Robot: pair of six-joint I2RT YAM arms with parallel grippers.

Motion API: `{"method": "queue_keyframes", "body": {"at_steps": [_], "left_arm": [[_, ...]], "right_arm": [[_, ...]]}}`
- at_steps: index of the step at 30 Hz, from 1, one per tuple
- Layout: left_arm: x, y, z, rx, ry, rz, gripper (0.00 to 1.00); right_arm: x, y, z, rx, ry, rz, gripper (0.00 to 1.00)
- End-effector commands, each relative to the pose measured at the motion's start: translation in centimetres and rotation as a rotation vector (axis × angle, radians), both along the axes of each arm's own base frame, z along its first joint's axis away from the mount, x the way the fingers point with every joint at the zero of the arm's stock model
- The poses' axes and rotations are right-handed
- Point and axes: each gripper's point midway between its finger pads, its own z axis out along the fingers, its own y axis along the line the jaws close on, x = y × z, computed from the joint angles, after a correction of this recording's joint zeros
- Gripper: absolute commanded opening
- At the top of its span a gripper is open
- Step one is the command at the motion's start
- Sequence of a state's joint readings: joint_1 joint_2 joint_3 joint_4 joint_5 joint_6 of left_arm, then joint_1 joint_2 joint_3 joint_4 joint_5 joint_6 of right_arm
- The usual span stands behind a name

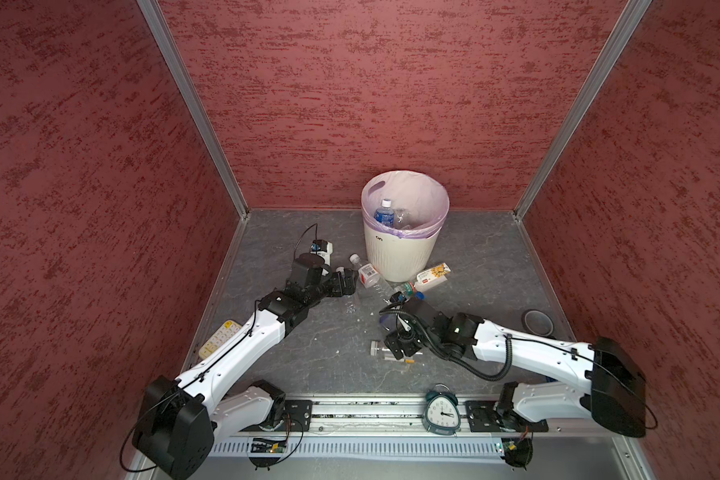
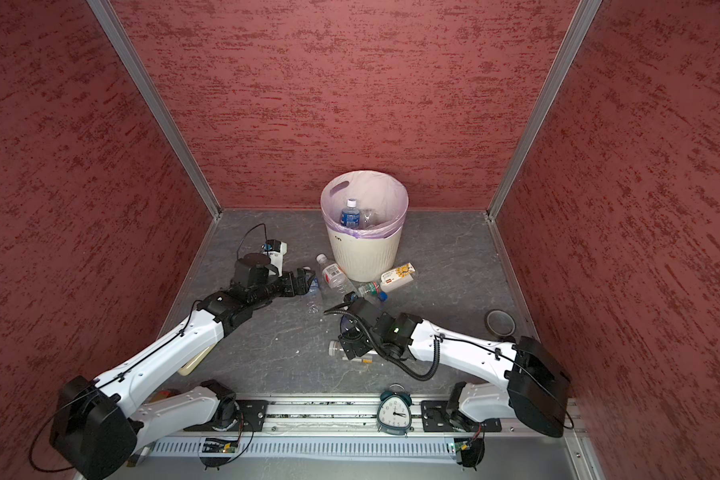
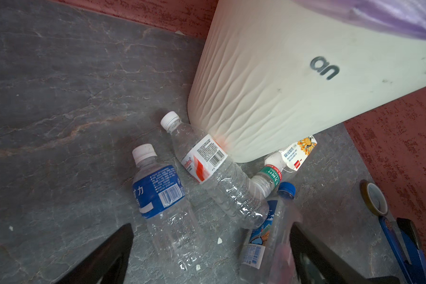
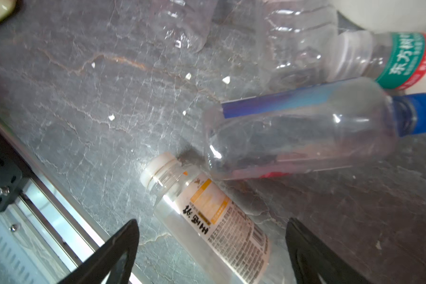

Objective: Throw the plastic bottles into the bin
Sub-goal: 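Lower the right gripper onto the white-capped bottle with orange-trimmed label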

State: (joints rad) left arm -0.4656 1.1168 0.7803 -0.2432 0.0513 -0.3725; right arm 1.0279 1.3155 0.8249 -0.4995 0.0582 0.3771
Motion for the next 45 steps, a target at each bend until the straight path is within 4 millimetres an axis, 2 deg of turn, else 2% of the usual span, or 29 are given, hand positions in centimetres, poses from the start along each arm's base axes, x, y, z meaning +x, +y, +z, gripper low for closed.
{"method": "queue_keyframes", "body": {"at_steps": [1, 10, 20, 21, 30, 38, 45], "left_arm": [[-0.2, 0.1, 0.7, -0.025, -0.011, 0.003, 0.99], [-0.3, 0.2, -0.4, -0.035, 0.015, 0.004, 0.99], [-0.2, 0.3, -1.3, -0.034, 0.033, 0.005, 1.00], [-0.2, 0.4, -1.4, -0.033, 0.033, 0.007, 0.99], [-0.2, 0.7, -1.8, -0.035, 0.043, 0.012, 1.00], [0.0, 0.6, -2.0, -0.045, 0.048, 0.012, 1.00], [0.0, 0.6, -1.9, -0.049, 0.050, 0.010, 0.99]], "right_arm": [[0.1, -0.1, 0.2, -0.050, -0.030, 0.012, 0.95], [-0.9, 0.4, -1.7, -0.113, -0.002, 0.052, 0.97], [-1.3, 0.7, -2.9, -0.147, 0.024, 0.074, 0.95], [-1.5, 0.8, -3.5, -0.163, 0.034, 0.082, 0.95], [-1.9, 1.2, -4.8, -0.223, 0.048, 0.120, 0.86], [-2.0, 1.4, -5.1, -0.256, 0.045, 0.142, 0.70], [-2.1, 1.6, -5.7, -0.284, 0.048, 0.165, 0.70]]}}
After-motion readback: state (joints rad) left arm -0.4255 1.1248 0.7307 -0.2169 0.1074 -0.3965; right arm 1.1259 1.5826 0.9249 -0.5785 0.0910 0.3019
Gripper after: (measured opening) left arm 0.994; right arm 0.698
